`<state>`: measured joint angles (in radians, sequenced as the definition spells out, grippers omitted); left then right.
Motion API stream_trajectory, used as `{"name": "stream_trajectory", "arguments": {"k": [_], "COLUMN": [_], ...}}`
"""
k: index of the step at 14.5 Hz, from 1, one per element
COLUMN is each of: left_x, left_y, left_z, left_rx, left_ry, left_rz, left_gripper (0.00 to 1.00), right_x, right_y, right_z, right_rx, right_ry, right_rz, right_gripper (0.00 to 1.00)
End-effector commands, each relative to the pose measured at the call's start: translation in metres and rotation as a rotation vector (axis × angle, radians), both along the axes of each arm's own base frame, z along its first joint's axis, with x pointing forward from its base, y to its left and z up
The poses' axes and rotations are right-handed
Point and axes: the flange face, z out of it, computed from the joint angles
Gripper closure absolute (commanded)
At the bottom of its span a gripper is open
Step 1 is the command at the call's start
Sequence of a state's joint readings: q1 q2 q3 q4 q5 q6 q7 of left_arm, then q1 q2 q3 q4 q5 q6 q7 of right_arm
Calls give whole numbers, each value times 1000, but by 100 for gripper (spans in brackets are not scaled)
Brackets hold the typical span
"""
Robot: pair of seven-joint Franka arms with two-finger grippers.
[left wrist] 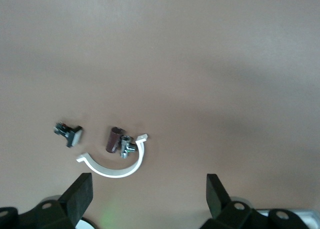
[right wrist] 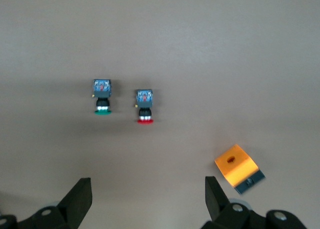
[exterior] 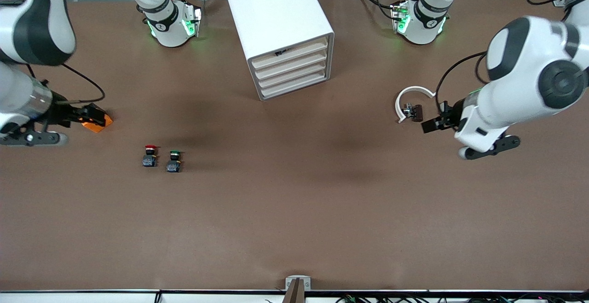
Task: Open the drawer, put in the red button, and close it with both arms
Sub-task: 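Grasp the red button with the right gripper while the left gripper approaches the drawer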
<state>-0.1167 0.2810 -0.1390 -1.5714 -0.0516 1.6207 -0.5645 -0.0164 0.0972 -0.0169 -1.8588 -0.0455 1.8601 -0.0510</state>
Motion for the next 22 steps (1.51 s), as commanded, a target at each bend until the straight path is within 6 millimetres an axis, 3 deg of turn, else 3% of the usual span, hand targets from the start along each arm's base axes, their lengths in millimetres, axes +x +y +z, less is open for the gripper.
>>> {"name": "stream_trajectory", "arguments": {"k": [1, 3, 7, 9, 13, 17, 19, 22], "left_x": [5, 5, 5, -4, -11, -14, -13, -30], "left_y": [-32, -50, -69, -97, -133, -144, -157, -181], "left_z": [-33, -55, -103, -122, -153, -177, -178, -181], "left_rx": [25, 33, 12, 21, 28, 90, 121, 233], "left_ry": [48, 83, 236, 285, 389, 539, 604, 668], "left_rz": [96, 211, 478, 512, 731, 989, 1109, 1226], "left_gripper": [0, 0, 0, 0, 0, 0, 0, 0], "right_x": [-13, -17, -9, -3, 6, 12, 10, 9], "right_y": [5, 6, 7, 7, 7, 7, 5, 7], "right_z": [-60, -93, -138, -162, -203, -239, -256, -267], "right_rx": [-13, -10, -7, -5, -2, 1, 3, 5], "right_ry": [-53, -73, -67, -75, -115, -142, -132, -129], "right_rz": [35, 42, 45, 47, 51, 52, 50, 51], "right_gripper": [0, 0, 0, 0, 0, 0, 0, 0]}}
